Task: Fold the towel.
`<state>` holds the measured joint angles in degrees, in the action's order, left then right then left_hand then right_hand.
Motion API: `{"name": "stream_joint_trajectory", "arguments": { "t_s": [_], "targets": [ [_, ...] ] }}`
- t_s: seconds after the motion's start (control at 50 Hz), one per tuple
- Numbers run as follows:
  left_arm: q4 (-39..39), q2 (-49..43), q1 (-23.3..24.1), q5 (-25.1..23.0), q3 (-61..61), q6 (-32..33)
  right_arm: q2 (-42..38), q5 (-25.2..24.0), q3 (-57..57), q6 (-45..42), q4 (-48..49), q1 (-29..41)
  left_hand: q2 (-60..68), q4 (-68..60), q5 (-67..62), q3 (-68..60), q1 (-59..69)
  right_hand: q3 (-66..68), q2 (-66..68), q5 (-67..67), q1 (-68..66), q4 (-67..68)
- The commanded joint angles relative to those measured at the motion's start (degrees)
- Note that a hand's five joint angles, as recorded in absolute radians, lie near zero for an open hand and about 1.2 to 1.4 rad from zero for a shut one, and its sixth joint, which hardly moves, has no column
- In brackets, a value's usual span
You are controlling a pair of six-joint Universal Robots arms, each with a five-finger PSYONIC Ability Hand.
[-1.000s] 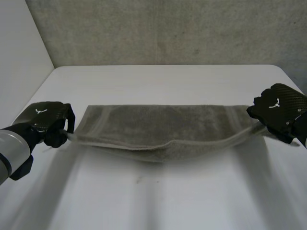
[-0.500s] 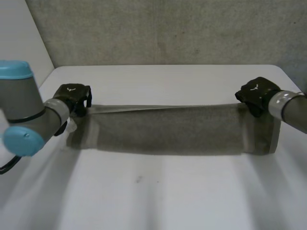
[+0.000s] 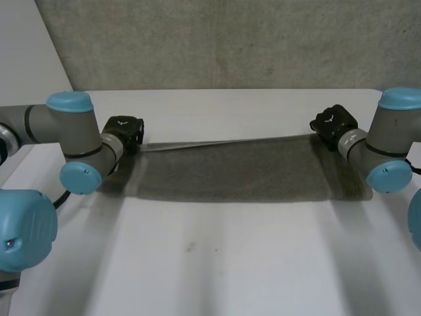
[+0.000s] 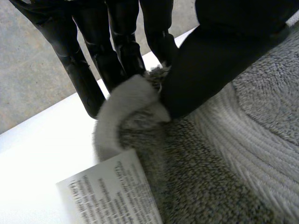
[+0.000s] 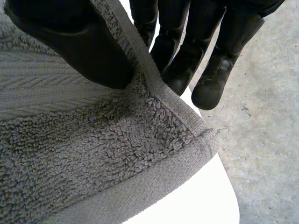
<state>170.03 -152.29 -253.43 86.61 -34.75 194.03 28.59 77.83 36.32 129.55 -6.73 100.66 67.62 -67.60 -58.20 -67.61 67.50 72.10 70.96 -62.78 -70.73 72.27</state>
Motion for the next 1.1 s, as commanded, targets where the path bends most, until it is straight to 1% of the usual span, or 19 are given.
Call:
{"name": "stream_joint_trajectory", "arguments": {
  "t_s": [0.02,0.04,0.08,0.14,0.2,0.34,0.38,0.4,0.44,0.46,0.5,0.52,0.56,0.62,0.66,0.84,0.9,0.94,1.1],
  "targets": [
    [-0.1,0.1,0.1,1.4,0.1,0.1,-2.4,-0.2,-2.7,-0.2,0.3,0.1,-42.1,42.1,42.7,42.1,-42.0,-62.1,-61.0,62.8,60.7,-62.3],
    [-0.1,0.1,0.1,1.4,0.1,0.1,-2.4,-0.2,-2.7,-0.2,0.3,0.1,-42.3,42.2,42.8,42.3,-42.1,-62.1,-61.0,62.8,60.7,-62.3],
    [-0.1,0.5,0.3,4.6,0.1,0.3,-2.0,-0.3,-2.8,0.3,1.9,0.1,-53.8,53.8,54.4,53.8,-53.7,-62.1,-61.0,62.8,60.7,-62.3],
    [-0.1,1.1,0.4,7.5,0.2,0.3,-0.8,0.0,-2.8,1.1,3.6,0.1,-56.1,56.0,56.6,56.0,-55.9,-62.1,-61.0,62.8,60.7,-62.3],
    [-0.1,2.3,0.5,8.7,0.0,0.1,1.6,0.0,-2.2,3.2,3.8,0.0,-56.2,56.2,56.8,56.2,-56.1,-62.1,-61.0,62.8,60.7,-62.3],
    [-1.3,7.0,1.0,8.8,-3.7,-0.5,9.4,0.2,2.8,11.9,3.5,-0.8,-56.1,56.0,56.6,56.0,-55.9,-62.1,-61.0,62.8,60.7,-62.3],
    [-1.5,11.0,1.0,8.3,-8.7,-0.6,15.1,0.0,8.8,15.4,3.6,-0.9,-55.9,55.9,56.5,55.9,-55.8,-59.5,-58.4,60.2,58.1,-59.7],
    [-1.5,11.0,1.0,8.3,-8.8,-0.6,15.1,0.0,8.9,15.4,3.6,-0.9,-55.9,55.9,56.5,55.9,-55.8,-59.5,-58.3,60.2,58.1,-59.7],
    [-1.0,15.9,1.1,8.0,-15.5,-0.8,21.0,-0.1,16.5,17.2,3.6,-1.3,-56.2,56.2,56.8,56.2,-56.1,-59.2,-58.0,59.8,57.8,-59.3],
    [-1.0,16.0,1.1,8.0,-15.5,-0.8,21.1,-0.1,16.5,17.2,3.6,-1.3,-56.2,56.2,56.8,56.2,-56.1,-59.2,-58.0,59.8,57.8,-59.3],
    [0.8,21.2,1.2,6.5,-22.9,-1.5,26.1,-0.1,24.0,18.4,3.0,-2.9,-56.4,56.4,57.0,56.4,-56.3,-59.3,-58.2,60.0,58.0,-59.5],
    [0.8,21.2,1.2,6.5,-22.9,-1.5,26.2,-0.1,24.1,18.4,3.0,-2.9,-56.4,56.4,57.0,56.4,-56.3,-59.3,-58.2,60.0,58.0,-59.5],
    [4.2,26.6,1.4,3.8,-30.2,-2.2,30.9,-0.5,31.7,19.8,2.3,-4.8,-56.4,56.4,57.0,56.4,-56.3,-59.2,-58.0,59.8,57.8,-59.3],
    [5.8,29.1,1.4,2.6,-33.8,-2.4,32.7,-0.6,35.0,20.7,1.9,-5.7,-56.4,56.4,57.0,56.4,-56.3,-59.2,-58.0,59.8,57.8,-59.3],
    [8.6,33.8,1.4,0.9,-39.7,-2.5,34.4,-1.2,40.6,21.0,1.7,-7.3,-56.4,56.4,57.0,56.4,-56.3,-59.2,-58.0,59.8,57.8,-59.3],
    [12.4,40.6,1.5,0.0,-48.7,-3.7,33.7,-5.4,49.7,20.7,4.0,-10.2,-56.4,56.4,57.0,56.4,-56.3,-58.0,-56.8,58.7,56.6,-58.1],
    [13.3,41.1,1.5,-0.1,-50.4,-4.0,31.6,-7.0,51.0,20.6,7.1,-10.7,-56.4,56.4,57.0,56.4,-56.3,-51.9,-50.8,52.6,50.6,-52.1],
    [13.7,41.4,1.5,-0.1,-51.5,-4.1,29.5,-7.1,51.2,20.6,10.0,-10.8,-56.4,56.4,57.0,56.4,-56.3,-43.1,-41.9,43.7,41.7,-43.2],
    [13.8,41.5,2.0,-0.1,-52.4,-4.1,25.6,-7.1,50.1,19.0,12.5,-10.9,-56.4,56.4,57.0,56.4,-56.3,-30.4,-29.3,31.1,29.0,-30.6]
  ]
}}
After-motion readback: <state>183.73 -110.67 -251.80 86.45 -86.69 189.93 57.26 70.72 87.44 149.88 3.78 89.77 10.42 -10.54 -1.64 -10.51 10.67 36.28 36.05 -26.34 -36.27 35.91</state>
